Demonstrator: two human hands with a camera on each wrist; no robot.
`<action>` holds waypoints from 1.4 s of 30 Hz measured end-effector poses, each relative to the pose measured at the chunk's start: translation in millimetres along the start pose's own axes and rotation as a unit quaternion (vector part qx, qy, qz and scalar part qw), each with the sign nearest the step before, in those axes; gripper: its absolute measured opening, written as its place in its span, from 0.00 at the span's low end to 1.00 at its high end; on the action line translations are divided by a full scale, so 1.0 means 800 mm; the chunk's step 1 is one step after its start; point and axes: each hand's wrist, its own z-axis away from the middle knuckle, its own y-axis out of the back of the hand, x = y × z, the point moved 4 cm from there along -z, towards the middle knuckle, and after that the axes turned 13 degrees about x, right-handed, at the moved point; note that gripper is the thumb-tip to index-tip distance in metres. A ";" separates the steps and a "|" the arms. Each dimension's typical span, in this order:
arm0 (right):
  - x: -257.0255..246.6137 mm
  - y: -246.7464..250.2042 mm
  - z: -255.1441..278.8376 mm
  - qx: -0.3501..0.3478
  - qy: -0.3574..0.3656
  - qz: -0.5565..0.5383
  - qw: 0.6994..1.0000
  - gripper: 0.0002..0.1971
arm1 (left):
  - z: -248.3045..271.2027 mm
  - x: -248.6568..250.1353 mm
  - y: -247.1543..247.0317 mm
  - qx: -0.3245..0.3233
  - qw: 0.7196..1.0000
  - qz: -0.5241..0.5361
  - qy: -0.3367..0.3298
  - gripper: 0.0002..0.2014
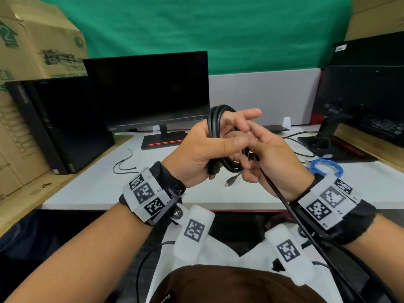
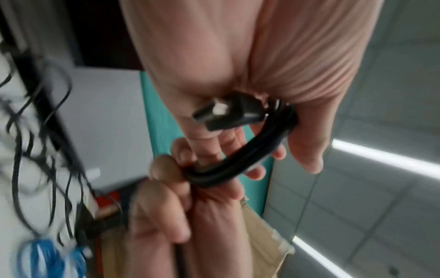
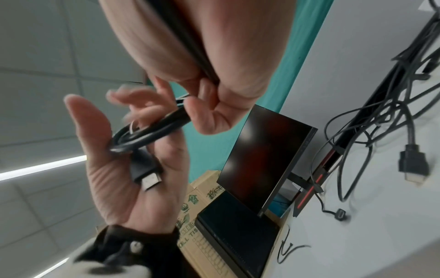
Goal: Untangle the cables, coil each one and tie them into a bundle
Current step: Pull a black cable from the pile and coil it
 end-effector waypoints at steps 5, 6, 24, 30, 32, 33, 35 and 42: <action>0.004 -0.001 0.005 0.003 -0.075 -0.017 0.997 0.21 | -0.006 -0.006 0.009 0.031 0.999 -0.027 -0.012 0.16; 0.007 -0.001 0.007 -0.006 -0.088 0.003 0.996 0.21 | -0.006 -0.006 0.010 0.044 0.999 -0.031 -0.006 0.21; -0.035 -0.031 0.061 -0.234 -0.011 0.432 0.871 0.15 | -0.010 -0.040 0.071 0.059 0.797 -0.596 -0.081 0.25; -0.086 0.008 0.024 -0.026 0.216 0.421 0.881 0.12 | -0.006 -0.030 0.079 0.003 0.955 -0.280 0.094 0.45; -0.084 0.017 0.014 0.032 0.290 0.431 0.854 0.11 | -0.002 -0.022 0.073 -0.067 0.971 -0.205 0.106 0.36; -0.081 0.020 0.011 0.056 0.331 0.441 0.832 0.12 | -0.001 -0.017 0.071 -0.089 0.972 -0.188 0.107 0.28; -0.069 0.022 0.011 0.091 0.414 0.484 0.765 0.13 | 0.001 -0.008 0.066 -0.117 0.973 -0.169 0.108 0.13; -0.006 0.014 0.005 -0.004 0.253 0.331 0.909 0.25 | 0.011 -0.014 0.041 -0.146 0.966 0.014 0.211 0.09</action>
